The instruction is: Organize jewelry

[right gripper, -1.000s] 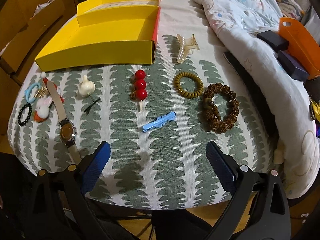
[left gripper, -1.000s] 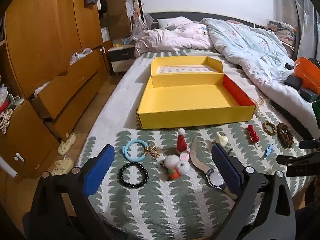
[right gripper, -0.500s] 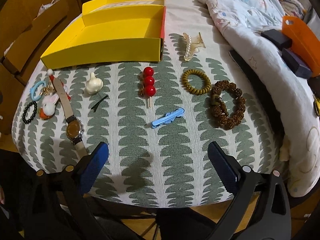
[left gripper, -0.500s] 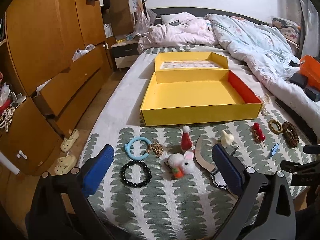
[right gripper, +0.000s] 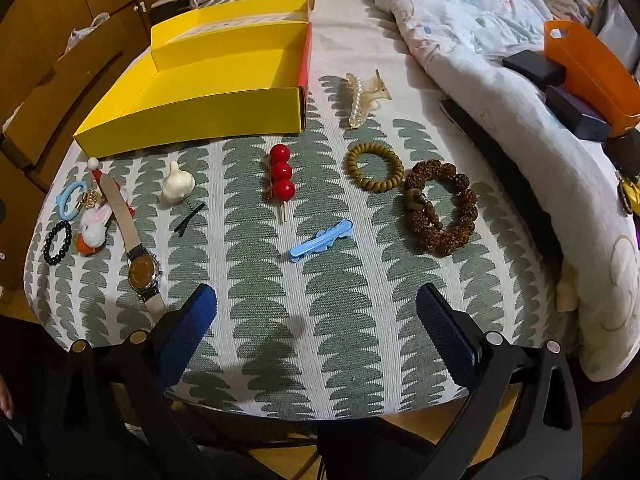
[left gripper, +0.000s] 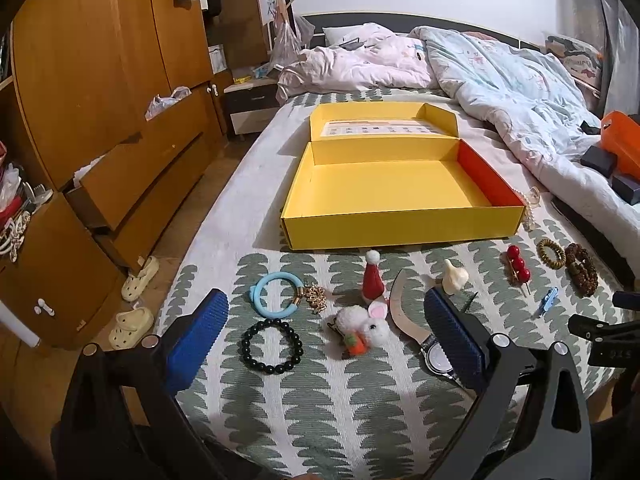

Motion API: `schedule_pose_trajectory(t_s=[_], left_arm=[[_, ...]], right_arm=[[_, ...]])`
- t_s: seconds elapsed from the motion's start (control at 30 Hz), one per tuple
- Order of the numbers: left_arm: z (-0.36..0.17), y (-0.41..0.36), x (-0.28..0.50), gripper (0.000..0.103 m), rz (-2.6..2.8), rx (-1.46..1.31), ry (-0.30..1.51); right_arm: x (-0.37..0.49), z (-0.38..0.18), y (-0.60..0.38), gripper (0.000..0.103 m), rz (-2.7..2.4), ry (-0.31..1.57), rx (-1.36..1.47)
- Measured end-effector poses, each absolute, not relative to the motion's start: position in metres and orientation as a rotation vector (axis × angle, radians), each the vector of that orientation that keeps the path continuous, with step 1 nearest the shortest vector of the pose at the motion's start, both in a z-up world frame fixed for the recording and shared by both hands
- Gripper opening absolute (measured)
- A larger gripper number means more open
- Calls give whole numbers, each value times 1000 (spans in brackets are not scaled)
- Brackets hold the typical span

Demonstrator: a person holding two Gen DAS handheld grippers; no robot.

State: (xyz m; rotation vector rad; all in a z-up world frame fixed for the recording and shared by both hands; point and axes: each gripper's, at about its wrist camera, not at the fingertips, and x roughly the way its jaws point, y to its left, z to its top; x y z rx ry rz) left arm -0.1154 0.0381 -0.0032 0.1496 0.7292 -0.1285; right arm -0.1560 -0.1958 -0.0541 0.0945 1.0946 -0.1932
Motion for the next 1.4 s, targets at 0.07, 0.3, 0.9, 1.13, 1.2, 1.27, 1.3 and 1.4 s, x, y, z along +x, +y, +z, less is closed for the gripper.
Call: schedule_pose_trajectory(t_s=[0.07, 0.3, 0.9, 1.13, 1.2, 1.27, 1.3, 1.4], left_arm=[[-3, 39, -115, 97, -130, 152, 729], [-3, 41, -113, 97, -147, 134, 754], [-3, 47, -107, 97, -159, 118, 759], [-3, 48, -104, 97, -171, 123, 767], [-4, 47, -104, 97, -172, 132, 769], [-5, 44, -105, 97, -176, 137, 773], [-6, 44, -106, 97, -177, 140, 774], [-5, 43, -107, 97, -182, 141, 772]], right_arm=[[-156, -55, -197, 100, -197, 1096, 94], [-155, -59, -197, 100, -198, 1111, 90], [-154, -65, -199, 100, -208, 1129, 91], [-155, -65, -201, 100, -214, 1128, 93], [-156, -63, -201, 100, -216, 1123, 93], [-156, -63, -201, 100, -220, 1123, 96], [-156, -63, -201, 100, -221, 1125, 95], [-156, -64, -202, 100, -223, 1128, 94]])
